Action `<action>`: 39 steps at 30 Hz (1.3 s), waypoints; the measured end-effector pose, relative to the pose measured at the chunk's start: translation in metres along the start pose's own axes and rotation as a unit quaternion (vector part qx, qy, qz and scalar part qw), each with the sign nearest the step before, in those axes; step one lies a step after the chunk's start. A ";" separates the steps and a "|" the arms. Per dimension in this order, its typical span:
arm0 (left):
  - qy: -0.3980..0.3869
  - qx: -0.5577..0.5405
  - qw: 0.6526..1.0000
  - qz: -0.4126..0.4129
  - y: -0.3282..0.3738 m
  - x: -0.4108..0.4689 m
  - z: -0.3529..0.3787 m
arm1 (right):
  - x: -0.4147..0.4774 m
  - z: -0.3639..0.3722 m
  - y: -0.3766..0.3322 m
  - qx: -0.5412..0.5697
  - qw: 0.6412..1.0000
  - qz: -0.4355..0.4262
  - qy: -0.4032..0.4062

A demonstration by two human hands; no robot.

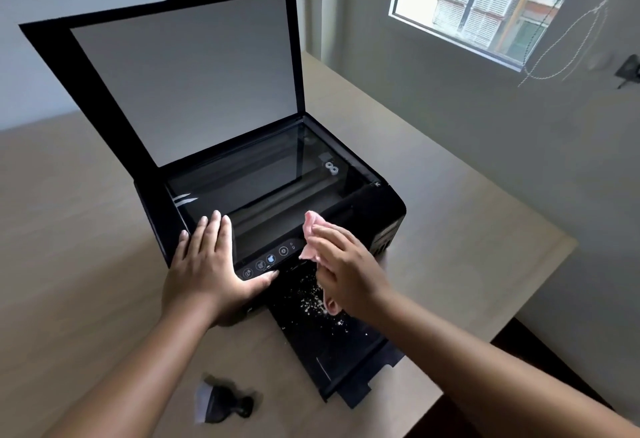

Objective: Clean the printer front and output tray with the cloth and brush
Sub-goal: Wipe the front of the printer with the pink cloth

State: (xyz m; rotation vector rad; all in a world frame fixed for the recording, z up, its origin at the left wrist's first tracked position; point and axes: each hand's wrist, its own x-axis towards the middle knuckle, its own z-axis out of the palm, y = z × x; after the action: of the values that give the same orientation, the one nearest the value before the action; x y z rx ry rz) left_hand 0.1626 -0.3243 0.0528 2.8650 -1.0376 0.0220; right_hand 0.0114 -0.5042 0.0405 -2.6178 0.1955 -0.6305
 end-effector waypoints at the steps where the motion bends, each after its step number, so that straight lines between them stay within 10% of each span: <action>1: 0.003 -0.003 1.000 0.000 0.000 0.000 0.000 | 0.001 -0.005 0.002 0.012 1.000 0.000 -0.007; 12: -0.008 0.007 1.000 0.003 -0.001 -0.001 -0.001 | -0.012 0.021 -0.024 0.148 0.972 0.128 0.131; 21: -0.018 0.020 1.000 0.006 0.000 0.000 -0.001 | 0.033 0.074 -0.034 0.316 0.714 0.468 0.414; 27: -0.019 0.022 0.999 0.012 -0.003 -0.001 -0.002 | 0.017 0.113 -0.051 0.298 0.764 0.400 0.410; 33: -0.013 0.028 0.999 0.020 -0.005 0.001 0.002 | 0.042 0.118 -0.030 0.286 0.655 0.496 0.493; 39: -0.011 0.030 0.999 0.019 -0.002 -0.001 0.001 | 0.040 0.123 -0.039 0.282 0.698 0.433 0.496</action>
State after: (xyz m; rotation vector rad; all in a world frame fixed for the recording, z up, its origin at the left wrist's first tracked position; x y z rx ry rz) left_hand 0.1630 -0.3223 0.0517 2.9052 -1.1148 0.0251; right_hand 0.1053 -0.4313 -0.0246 -1.1085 1.2267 -1.3490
